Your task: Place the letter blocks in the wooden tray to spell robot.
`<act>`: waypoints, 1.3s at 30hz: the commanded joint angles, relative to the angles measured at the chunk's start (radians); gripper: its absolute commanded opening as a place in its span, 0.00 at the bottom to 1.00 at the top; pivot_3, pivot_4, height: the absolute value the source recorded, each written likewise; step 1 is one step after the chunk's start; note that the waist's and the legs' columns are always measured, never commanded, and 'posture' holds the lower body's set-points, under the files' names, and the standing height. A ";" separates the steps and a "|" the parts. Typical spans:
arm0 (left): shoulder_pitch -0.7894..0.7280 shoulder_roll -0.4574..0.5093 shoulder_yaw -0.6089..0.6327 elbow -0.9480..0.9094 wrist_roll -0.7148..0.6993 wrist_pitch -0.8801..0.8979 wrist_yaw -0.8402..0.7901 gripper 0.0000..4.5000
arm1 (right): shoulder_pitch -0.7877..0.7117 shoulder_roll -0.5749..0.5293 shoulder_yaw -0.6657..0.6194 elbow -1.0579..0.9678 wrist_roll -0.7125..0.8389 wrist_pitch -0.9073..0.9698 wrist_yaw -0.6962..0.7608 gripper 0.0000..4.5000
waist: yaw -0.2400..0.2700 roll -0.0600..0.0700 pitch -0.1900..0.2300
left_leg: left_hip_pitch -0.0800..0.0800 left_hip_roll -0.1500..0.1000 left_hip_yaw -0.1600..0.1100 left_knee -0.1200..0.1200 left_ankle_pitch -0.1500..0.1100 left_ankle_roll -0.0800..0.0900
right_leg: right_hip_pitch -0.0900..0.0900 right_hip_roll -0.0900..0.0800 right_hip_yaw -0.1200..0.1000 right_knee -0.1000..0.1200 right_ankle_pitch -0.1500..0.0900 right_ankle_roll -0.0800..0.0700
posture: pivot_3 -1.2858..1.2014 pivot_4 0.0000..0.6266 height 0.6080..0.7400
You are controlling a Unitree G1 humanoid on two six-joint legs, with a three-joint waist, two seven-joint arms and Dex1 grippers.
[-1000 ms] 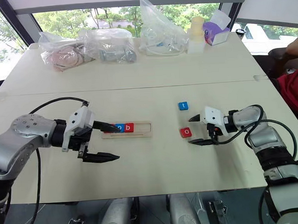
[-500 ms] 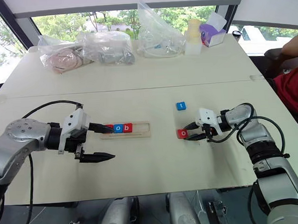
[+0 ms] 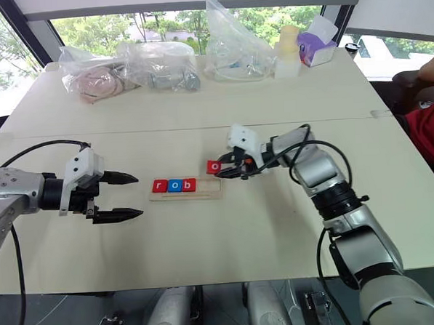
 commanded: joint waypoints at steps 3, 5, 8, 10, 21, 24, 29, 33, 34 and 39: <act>0.019 -0.009 0.044 -0.049 -0.017 0.006 0.029 1.00 | -0.049 0.040 0.048 0.017 -0.047 0.000 -0.034 0.24 | -0.003 0.000 0.000 | 0.000 0.000 0.000 0.000 0.000 0.000 | -0.001 0.000 0.000 0.002 0.000 0.000 | 0.52 0.24 0.96; 0.029 -0.012 0.049 -0.059 -0.020 0.010 0.037 1.00 | -0.048 0.047 0.067 0.007 -0.050 0.003 -0.022 0.24 | -0.006 0.000 0.000 | 0.000 0.000 0.000 0.000 0.000 0.000 | -0.001 0.000 0.000 0.002 0.000 0.000 | 0.52 0.24 0.96; 0.036 -0.013 0.053 -0.069 -0.023 0.015 0.044 1.00 | -0.044 0.049 0.077 -0.008 -0.048 0.009 -0.012 0.24 | -0.007 0.000 0.000 | 0.001 0.000 0.000 0.000 0.000 0.000 | -0.001 0.001 0.000 0.003 0.000 0.000 | 0.52 0.24 0.96; 0.040 -0.014 0.055 -0.076 -0.025 0.018 0.051 1.00 | -0.040 0.045 0.090 -0.015 -0.053 0.006 -0.003 0.24 | -0.008 0.000 0.000 | 0.001 0.000 0.000 0.000 0.000 0.000 | -0.001 0.002 0.000 0.003 0.000 0.000 | 0.52 0.24 0.96; 0.042 -0.019 0.047 -0.076 -0.026 0.020 0.071 1.00 | -0.038 0.073 0.111 0.026 -0.071 0.009 -0.017 0.24 | -0.009 0.000 0.000 | 0.001 0.001 0.000 0.000 0.000 0.000 | -0.001 0.002 0.000 0.003 0.000 0.000 | 0.52 0.24 0.96; 0.046 -0.019 0.046 -0.081 -0.026 0.022 0.076 1.00 | -0.035 0.079 0.113 0.026 -0.077 0.003 -0.025 0.24 | -0.009 0.000 0.000 | 0.001 0.001 0.000 0.000 0.000 0.000 | -0.001 0.002 0.000 0.003 0.000 0.000 | 0.52 0.24 0.96; 0.051 -0.018 0.049 -0.089 -0.030 0.027 0.080 1.00 | -0.032 0.091 0.114 0.034 -0.084 -0.005 -0.036 0.24 | -0.009 0.000 0.000 | 0.001 0.001 0.000 0.000 0.000 0.000 | -0.001 0.002 0.000 0.003 0.000 0.000 | 0.52 0.24 0.96; 0.053 -0.019 0.052 -0.092 -0.034 0.030 0.085 1.00 | -0.031 0.091 0.117 0.044 -0.093 -0.021 -0.040 0.67 | -0.009 0.000 0.000 | 0.001 0.001 0.000 0.000 0.000 0.000 | -0.001 0.002 0.000 0.003 0.000 0.000 | 0.52 0.24 0.96; 0.054 -0.019 0.052 -0.093 -0.034 0.031 0.086 1.00 | -0.030 0.089 0.115 0.046 -0.095 -0.026 -0.040 0.81 | -0.009 0.000 0.000 | 0.001 0.001 0.000 0.000 0.000 0.000 | -0.001 0.002 0.000 0.003 0.000 0.000 | 0.52 0.24 0.96; 0.054 -0.022 0.050 -0.096 -0.035 0.032 0.092 1.00 | -0.033 0.087 0.093 0.040 -0.087 -0.026 -0.045 0.98 | -0.009 0.000 0.000 | 0.001 0.001 0.000 0.000 0.000 0.000 | -0.001 0.002 0.000 0.004 0.000 0.000 | 0.52 0.24 0.96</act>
